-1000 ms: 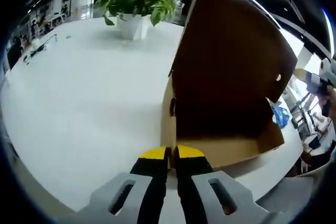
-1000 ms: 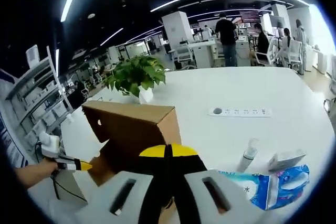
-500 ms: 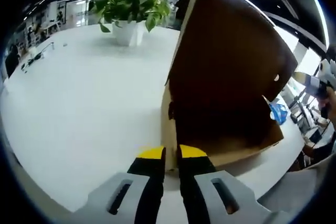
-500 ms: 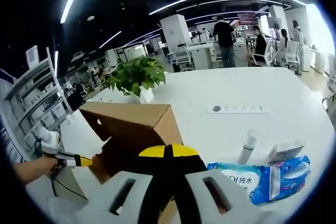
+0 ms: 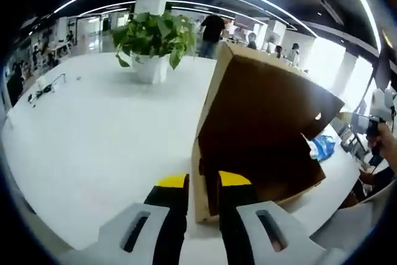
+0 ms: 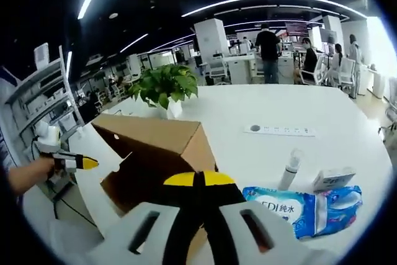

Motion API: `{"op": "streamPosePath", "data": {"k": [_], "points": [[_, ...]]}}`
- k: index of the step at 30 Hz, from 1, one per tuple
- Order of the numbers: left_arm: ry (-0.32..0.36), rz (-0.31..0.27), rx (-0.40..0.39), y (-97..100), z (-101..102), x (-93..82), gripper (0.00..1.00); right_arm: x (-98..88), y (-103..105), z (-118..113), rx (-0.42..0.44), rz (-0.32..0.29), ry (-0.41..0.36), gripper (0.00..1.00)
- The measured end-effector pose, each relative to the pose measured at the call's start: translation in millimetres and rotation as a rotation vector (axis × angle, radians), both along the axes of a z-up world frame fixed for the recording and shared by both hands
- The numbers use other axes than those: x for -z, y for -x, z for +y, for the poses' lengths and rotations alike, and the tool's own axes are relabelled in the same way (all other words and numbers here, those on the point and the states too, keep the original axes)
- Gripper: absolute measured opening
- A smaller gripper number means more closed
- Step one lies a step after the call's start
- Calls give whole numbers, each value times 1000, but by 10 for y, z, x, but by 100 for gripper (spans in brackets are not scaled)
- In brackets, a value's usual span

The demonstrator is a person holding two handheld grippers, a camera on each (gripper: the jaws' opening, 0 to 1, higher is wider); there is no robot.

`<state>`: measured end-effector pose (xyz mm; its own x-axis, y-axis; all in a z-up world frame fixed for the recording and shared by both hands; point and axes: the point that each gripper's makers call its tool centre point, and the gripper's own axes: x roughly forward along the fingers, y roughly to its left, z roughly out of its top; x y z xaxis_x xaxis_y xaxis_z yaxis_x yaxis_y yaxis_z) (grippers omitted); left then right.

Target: Operate the shoe box by opening the lid, removing the specified soft item, and placing it in the target area until the item is outside and the box remains undamaged.

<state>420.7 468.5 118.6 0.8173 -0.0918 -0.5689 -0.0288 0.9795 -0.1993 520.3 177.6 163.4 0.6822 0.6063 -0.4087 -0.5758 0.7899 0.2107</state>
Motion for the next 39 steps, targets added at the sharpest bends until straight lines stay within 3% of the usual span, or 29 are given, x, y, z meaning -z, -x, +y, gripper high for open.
{"op": "streamPosePath", "data": {"k": [8, 17, 26, 39], "points": [[-23, -50, 44, -112, -48, -254, 17, 46, 89, -8, -27, -14, 35, 0], [-77, -79, 82, -161, -36, -366, 16, 100, 163, -15, -43, -26, 59, 1], [-92, -99, 103, -184, -48, -404, 15, 181, 247, -26, -59, -22, 77, 1], [-65, -81, 126, -62, -141, -264, 14, 324, 357, -31, -115, -31, 132, 3]]}}
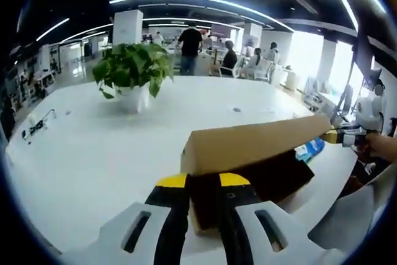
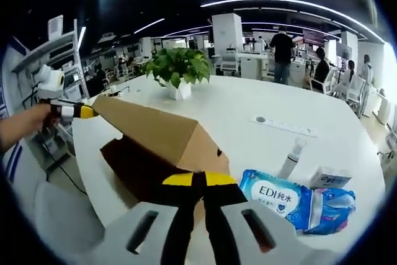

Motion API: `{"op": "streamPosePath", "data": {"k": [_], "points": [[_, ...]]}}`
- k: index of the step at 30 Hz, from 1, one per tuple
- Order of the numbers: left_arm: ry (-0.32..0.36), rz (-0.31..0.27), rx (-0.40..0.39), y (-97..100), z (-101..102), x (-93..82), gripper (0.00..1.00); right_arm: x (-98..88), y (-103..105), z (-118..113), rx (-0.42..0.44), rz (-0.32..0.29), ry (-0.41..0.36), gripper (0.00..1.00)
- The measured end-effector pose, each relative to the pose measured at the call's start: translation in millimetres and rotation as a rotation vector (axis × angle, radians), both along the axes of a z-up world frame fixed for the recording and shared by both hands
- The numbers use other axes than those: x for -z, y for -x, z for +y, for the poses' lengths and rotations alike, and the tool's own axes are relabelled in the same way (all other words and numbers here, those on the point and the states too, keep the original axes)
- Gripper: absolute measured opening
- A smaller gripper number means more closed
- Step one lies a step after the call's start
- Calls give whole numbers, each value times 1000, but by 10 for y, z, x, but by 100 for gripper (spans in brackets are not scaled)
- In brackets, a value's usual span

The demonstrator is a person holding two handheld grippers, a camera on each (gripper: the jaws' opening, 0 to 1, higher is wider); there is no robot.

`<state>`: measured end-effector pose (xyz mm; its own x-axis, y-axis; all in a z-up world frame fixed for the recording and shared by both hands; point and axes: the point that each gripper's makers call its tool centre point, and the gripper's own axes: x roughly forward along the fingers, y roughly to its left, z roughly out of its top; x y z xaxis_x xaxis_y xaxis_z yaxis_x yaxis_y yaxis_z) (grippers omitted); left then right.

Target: Operate the shoe box by opening the lid, removing the specified soft item, and placing it in the target area until the item is outside and the box remains undamaged.

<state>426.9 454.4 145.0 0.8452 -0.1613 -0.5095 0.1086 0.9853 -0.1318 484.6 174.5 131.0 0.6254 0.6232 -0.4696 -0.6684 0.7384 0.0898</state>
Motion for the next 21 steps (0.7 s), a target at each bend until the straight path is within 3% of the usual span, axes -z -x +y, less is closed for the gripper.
{"op": "streamPosePath", "data": {"k": [8, 21], "points": [[-17, 26, 25, 110, -51, 119, 15, 86, 113, 38, -78, -50, 52, 8], [-44, 44, 100, 229, -140, 233, 22, 205, 230, 57, -157, -81, 100, 14]]}}
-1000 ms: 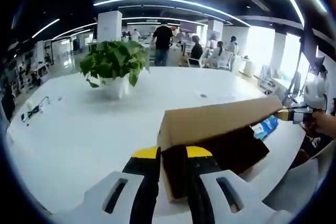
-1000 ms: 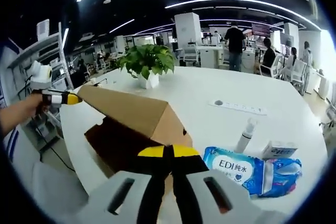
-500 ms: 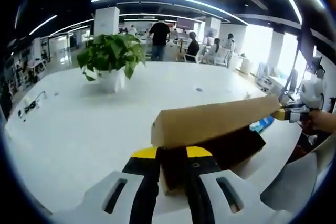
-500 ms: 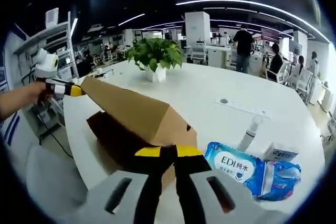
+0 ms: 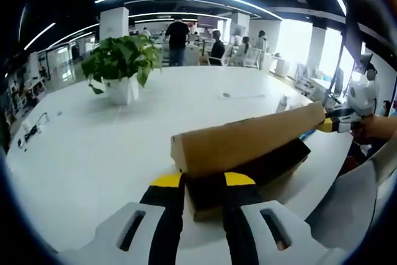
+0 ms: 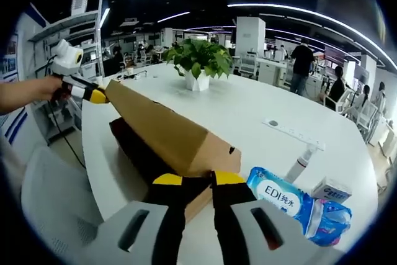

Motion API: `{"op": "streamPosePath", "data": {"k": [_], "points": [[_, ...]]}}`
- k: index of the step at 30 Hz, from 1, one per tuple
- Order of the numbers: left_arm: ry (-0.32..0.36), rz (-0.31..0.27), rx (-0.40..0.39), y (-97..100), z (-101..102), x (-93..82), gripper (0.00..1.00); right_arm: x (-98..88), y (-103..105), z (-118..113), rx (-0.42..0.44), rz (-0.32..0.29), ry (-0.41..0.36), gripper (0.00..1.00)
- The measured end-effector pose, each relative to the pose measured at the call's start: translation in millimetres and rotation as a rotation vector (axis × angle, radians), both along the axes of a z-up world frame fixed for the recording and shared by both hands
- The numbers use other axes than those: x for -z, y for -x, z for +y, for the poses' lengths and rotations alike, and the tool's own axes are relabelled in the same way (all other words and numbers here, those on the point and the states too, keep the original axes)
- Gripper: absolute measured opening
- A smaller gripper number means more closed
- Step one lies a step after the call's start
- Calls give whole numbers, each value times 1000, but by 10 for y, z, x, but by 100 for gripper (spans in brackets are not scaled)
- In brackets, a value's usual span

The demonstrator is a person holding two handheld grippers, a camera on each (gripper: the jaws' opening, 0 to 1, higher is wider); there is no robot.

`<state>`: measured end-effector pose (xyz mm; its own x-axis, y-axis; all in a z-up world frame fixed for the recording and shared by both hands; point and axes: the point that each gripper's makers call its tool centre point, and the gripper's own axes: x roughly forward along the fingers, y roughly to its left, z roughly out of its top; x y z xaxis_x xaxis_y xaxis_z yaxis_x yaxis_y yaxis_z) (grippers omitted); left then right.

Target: Operate the shoe box by opening the lid, removing the specified soft item, and placing it in the target area until the item is outside and the box remains undamaged.

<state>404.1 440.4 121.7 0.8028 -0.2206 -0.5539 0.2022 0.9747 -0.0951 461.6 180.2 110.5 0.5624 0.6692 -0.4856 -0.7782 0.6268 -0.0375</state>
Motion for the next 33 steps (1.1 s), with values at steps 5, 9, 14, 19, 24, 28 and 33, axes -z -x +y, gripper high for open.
{"op": "streamPosePath", "data": {"k": [5, 9, 14, 19, 24, 28, 33], "points": [[-4, 9, 21, 37, -18, 51, 25, 59, 44, -7, -18, 3, 11, 15], [-8, 29, 52, 83, -57, 125, 29, 103, 115, 33, -76, -22, 41, 20], [-12, 51, 78, 131, -96, 225, 34, 179, 159, 36, -93, -12, 53, 22], [-12, 69, 85, 154, -102, 304, 36, 254, 205, 41, -104, 9, 55, 24], [-7, 92, 89, 172, -112, 389, 37, 331, 238, 51, -113, 30, 61, 26], [-4, 109, 91, 180, -117, 453, 37, 386, 256, 58, -120, 38, 72, 27], [-6, 131, 98, 191, -130, 531, 38, 465, 283, 58, -135, 44, 88, 28]]}}
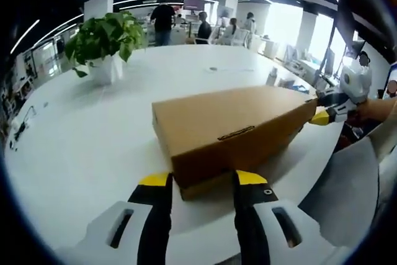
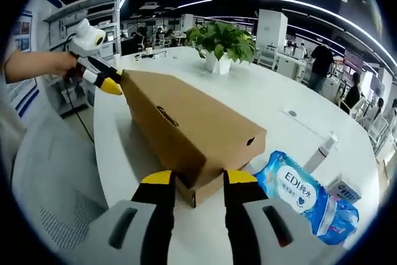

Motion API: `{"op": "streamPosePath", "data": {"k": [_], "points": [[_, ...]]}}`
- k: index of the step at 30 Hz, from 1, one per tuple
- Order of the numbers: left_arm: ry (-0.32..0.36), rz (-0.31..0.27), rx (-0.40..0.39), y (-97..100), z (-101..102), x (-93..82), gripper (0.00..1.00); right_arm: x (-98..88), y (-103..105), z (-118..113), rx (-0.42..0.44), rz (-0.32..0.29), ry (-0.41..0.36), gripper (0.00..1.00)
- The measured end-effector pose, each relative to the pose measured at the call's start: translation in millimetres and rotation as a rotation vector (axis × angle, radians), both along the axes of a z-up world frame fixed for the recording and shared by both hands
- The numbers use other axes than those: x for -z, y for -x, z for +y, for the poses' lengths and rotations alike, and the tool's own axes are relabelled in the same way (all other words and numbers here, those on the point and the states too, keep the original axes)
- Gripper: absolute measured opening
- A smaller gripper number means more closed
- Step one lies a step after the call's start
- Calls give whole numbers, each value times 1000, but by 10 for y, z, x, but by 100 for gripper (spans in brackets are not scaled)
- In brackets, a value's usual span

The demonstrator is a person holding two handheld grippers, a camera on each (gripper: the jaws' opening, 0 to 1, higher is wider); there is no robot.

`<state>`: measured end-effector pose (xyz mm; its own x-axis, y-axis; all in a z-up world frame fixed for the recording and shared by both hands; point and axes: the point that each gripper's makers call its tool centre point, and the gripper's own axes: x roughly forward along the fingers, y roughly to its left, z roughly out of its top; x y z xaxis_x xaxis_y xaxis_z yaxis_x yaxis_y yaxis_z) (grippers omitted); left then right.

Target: Operate the shoe box by opening the lid, removing the specified soft item, and placing it in the target area until the item is outside and the box remains undamaged.

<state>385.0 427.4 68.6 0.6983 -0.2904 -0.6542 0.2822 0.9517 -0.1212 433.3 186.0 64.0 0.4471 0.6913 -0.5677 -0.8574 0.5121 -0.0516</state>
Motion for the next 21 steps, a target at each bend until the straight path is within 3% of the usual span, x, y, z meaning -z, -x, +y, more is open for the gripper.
{"op": "streamPosePath", "data": {"k": [21], "points": [[-1, 43, -10, 12, -8, 209, 38, 203, 24, -4, -7, 22, 39, 30]]}}
